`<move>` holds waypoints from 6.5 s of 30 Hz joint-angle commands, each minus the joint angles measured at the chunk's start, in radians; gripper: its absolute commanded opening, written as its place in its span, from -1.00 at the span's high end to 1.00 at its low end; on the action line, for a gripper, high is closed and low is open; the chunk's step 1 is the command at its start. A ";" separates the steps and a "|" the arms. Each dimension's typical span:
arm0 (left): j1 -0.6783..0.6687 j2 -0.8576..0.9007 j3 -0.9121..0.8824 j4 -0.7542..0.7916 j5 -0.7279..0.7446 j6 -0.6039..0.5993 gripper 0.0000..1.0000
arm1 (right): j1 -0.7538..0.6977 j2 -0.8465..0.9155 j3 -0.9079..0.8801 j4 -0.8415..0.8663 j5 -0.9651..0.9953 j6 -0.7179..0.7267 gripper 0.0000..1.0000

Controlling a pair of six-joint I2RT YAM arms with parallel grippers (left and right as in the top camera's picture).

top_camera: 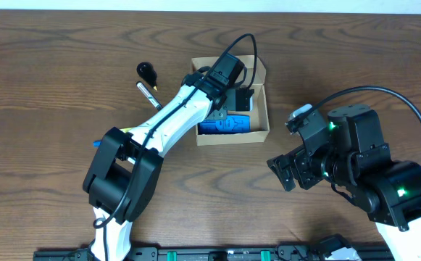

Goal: Pack container

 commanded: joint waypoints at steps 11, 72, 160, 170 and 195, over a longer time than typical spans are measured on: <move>0.008 -0.002 0.007 0.042 -0.006 -0.009 0.82 | -0.006 0.000 0.003 0.002 0.003 0.011 -0.98; 0.518 -0.492 -0.029 -0.551 0.058 -1.365 -0.09 | -0.006 0.000 0.003 0.002 0.003 0.011 -0.99; 0.518 -0.197 -0.366 -0.044 0.030 -2.462 -0.92 | -0.006 0.000 0.003 0.002 0.003 0.011 -0.98; 0.518 -0.190 -0.366 -0.006 0.001 -2.471 -0.92 | -0.006 0.000 0.003 0.002 0.003 0.011 -0.98; 0.518 -0.153 -0.366 -0.011 -0.031 -2.484 -0.92 | -0.006 0.002 0.003 0.002 0.003 0.011 -0.99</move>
